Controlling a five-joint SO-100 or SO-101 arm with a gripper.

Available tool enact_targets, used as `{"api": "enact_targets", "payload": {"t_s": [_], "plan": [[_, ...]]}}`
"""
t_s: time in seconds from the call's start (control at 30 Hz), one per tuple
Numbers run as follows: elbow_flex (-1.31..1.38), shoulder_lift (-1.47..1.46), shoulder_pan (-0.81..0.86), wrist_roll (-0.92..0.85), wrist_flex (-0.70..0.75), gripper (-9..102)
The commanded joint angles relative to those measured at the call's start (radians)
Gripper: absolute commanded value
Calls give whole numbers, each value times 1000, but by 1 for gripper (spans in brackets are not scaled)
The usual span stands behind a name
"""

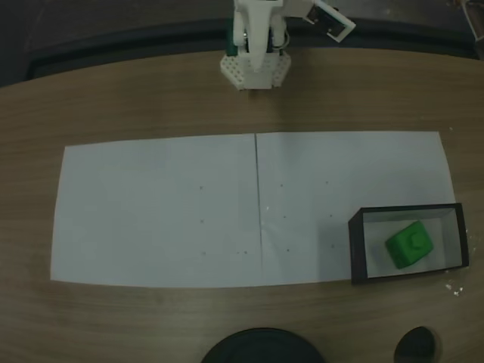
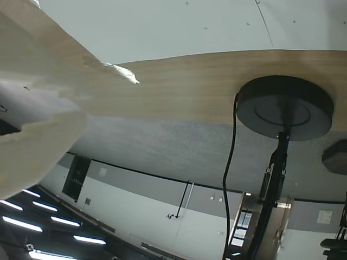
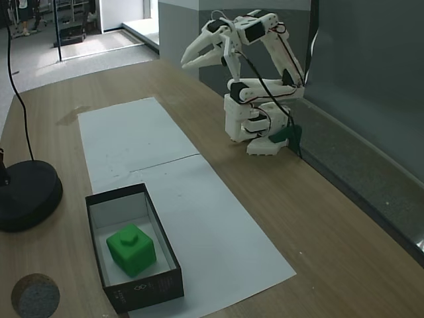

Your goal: Grab a green square and put it in the box.

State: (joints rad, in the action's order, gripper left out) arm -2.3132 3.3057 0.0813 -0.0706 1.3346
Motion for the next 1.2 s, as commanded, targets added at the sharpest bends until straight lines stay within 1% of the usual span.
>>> {"api": "enact_targets", "payload": {"t_s": [0.0, 0.2, 0.3, 0.37, 0.6, 0.67, 0.73, 0.8, 0.87, 1.0, 1.17], "plan": [[-129, 51, 5, 6, -123, 0], [-430, 137, 5, 11, -285, 0], [-554, 167, 5, 83, -336, 0], [-611, 172, 3, 110, -345, 0], [-755, 170, 2, 115, -331, 0], [-767, 170, 5, 121, -322, 0], [-750, 170, -8, 114, -279, 0], [-727, 170, -48, 114, -198, 0], [-698, 170, -71, 112, -84, 0], [-689, 170, -89, 95, -41, 0], [-687, 170, -92, 95, -40, 0]]}}
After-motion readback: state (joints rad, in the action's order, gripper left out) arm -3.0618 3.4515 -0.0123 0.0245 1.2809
